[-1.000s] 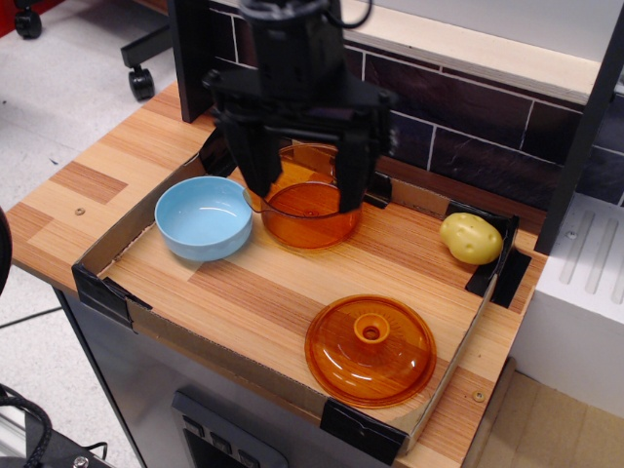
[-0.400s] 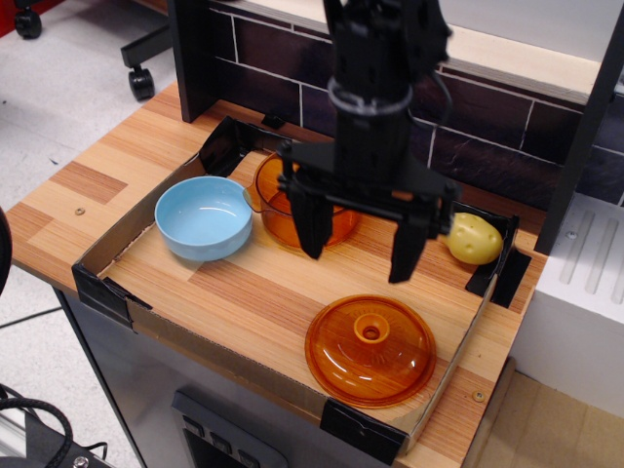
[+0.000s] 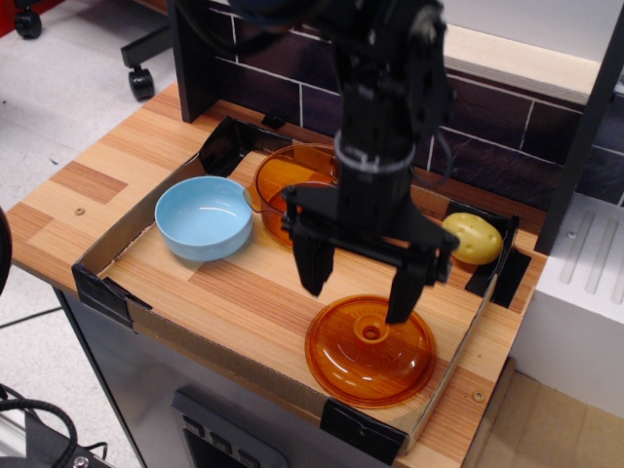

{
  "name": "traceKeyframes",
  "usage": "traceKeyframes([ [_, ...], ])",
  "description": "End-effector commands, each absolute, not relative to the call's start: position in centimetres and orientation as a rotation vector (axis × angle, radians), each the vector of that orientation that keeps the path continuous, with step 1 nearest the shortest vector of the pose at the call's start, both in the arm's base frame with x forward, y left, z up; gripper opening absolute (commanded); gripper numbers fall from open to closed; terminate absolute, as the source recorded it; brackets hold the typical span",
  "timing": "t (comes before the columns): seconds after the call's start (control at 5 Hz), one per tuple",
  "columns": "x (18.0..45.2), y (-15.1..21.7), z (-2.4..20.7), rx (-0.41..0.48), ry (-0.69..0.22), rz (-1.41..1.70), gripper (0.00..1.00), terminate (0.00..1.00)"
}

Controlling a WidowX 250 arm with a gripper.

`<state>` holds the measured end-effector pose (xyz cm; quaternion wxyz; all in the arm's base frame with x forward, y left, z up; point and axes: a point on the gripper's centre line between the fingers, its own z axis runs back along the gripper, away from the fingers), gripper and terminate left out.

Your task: Put lid on pot

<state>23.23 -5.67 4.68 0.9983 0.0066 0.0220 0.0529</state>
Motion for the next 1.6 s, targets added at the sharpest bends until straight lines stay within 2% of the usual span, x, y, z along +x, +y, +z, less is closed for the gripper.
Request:
traceKeyframes([
  [0.0, 23.4, -5.7, 3.4, 0.037, 0.009, 0.101, 1.00, 0.00],
  [0.4, 24.0, -6.4, 2.8, 0.036, 0.018, 0.119, 1.00, 0.00],
  [0.8, 23.3, -6.9, 2.5, 0.030, 0.006, 0.110, 1.00, 0.00],
  [1.0, 23.3, -6.7, 2.3, 0.034, 0.022, 0.120, 0.00, 0.00],
  [1.2, 23.6, -6.7, 2.5, 0.019, 0.028, 0.122, 0.00, 0.00],
  [1.4, 23.6, -6.3, 3.9, 0.006, 0.037, 0.099, 0.00, 0.00],
])
